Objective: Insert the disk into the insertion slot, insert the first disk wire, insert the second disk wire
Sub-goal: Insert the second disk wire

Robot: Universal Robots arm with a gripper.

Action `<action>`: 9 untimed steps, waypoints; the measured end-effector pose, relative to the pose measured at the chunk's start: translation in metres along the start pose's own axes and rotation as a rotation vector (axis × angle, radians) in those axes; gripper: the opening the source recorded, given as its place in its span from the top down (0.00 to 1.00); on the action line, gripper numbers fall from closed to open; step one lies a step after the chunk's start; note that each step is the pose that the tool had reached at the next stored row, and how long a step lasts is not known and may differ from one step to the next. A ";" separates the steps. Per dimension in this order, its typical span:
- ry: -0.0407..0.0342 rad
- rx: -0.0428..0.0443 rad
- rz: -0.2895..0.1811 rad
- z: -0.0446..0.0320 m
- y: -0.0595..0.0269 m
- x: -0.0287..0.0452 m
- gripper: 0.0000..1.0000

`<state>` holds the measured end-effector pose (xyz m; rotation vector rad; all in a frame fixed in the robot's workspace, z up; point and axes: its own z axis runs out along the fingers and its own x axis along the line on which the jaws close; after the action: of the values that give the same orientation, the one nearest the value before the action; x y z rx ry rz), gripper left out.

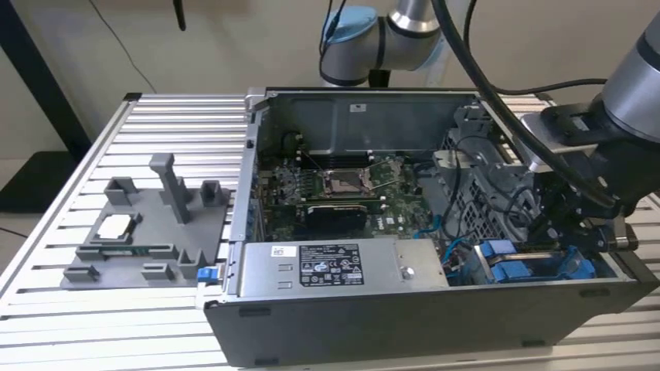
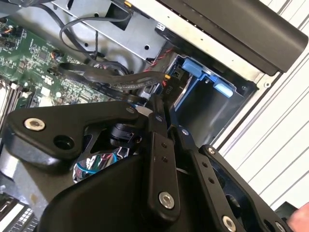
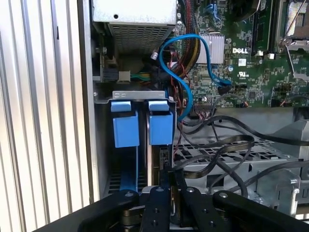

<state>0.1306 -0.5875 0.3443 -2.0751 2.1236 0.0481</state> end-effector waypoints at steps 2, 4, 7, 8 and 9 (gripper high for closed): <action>0.0006 0.0002 0.000 0.0008 0.0001 0.0002 0.84; -0.0005 0.0003 0.000 0.0015 0.0001 0.0004 0.84; -0.0037 0.0004 0.000 0.0023 0.0002 0.0004 0.84; -0.0045 0.0006 0.000 0.0030 0.0002 0.0005 0.84; -0.0052 0.0007 0.000 0.0037 0.0003 0.0006 0.84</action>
<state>0.1306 -0.5876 0.3405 -2.0718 2.1208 0.0527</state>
